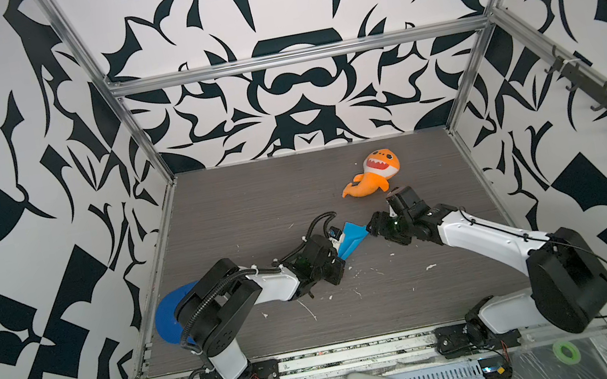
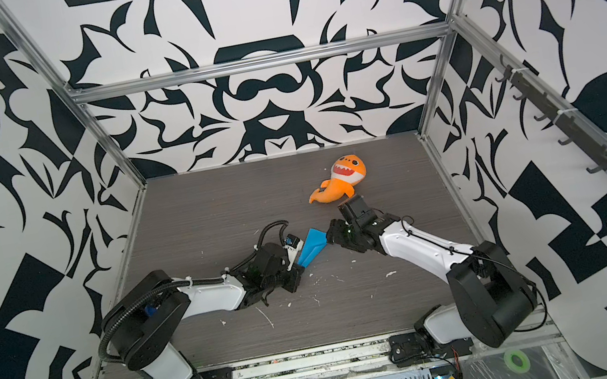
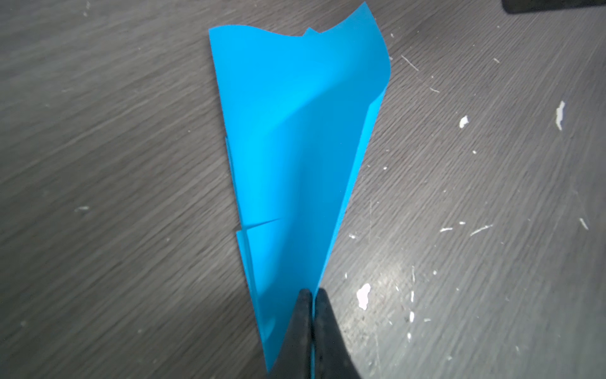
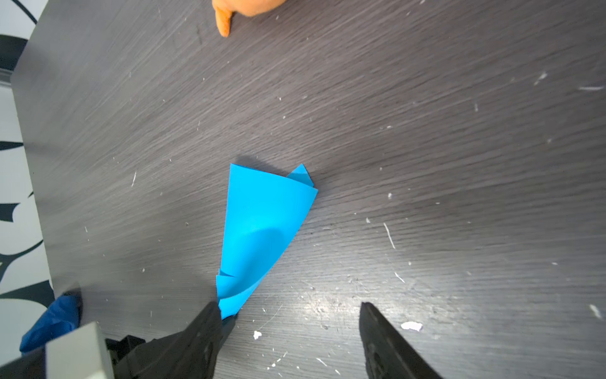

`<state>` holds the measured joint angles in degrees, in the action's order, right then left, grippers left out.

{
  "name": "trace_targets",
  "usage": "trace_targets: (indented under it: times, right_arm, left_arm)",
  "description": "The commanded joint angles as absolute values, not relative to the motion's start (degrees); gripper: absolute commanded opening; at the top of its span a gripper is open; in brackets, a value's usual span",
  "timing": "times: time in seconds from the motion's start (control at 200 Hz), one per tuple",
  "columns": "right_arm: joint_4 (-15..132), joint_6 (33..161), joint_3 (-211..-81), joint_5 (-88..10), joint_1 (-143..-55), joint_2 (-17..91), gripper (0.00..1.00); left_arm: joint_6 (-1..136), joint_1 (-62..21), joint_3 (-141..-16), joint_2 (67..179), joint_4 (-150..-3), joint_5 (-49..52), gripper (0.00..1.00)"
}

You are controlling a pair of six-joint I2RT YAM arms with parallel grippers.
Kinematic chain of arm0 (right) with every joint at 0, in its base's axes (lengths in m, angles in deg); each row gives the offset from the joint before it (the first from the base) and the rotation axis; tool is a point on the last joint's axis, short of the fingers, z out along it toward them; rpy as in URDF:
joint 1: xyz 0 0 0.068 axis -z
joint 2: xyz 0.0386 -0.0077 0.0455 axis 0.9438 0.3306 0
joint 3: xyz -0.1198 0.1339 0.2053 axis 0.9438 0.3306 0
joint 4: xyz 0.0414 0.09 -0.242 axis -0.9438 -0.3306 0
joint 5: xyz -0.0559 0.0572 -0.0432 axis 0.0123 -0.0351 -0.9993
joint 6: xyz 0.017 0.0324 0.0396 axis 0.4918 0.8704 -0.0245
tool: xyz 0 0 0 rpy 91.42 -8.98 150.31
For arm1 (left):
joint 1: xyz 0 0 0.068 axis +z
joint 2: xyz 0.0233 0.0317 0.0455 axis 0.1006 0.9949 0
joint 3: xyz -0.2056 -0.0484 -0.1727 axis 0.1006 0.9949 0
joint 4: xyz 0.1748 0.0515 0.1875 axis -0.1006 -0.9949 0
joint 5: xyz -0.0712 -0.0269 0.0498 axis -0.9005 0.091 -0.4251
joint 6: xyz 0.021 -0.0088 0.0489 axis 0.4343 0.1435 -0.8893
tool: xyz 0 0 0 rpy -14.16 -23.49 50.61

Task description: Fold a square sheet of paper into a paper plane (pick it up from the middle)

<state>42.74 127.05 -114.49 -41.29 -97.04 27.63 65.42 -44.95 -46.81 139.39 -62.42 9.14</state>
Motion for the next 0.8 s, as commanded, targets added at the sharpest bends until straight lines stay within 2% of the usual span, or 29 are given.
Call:
trace_targets:
  times: [0.0,0.285,0.55,0.795]
  right_arm:
    - [44.7,122.5,-113.5,-39.7,-97.0,26.5,0.7]
    - [48.6,119.7,-110.7,-36.8,-97.1,26.3,0.69]
    - [51.3,116.9,-110.8,-33.6,-97.9,28.9,0.68]
    - [51.1,113.8,-113.6,-33.3,-100.9,33.4,0.63]
  left_arm:
    - [69.2,-44.0,-49.6,138.5,-68.8,5.9,0.07]
    - [75.2,-41.8,-53.6,139.2,-75.2,0.4,0.04]
    - [82.0,-38.9,-52.2,140.4,-71.2,-5.1,0.02]
    - [88.2,-35.5,-51.0,141.1,-68.3,-10.2,0.02]
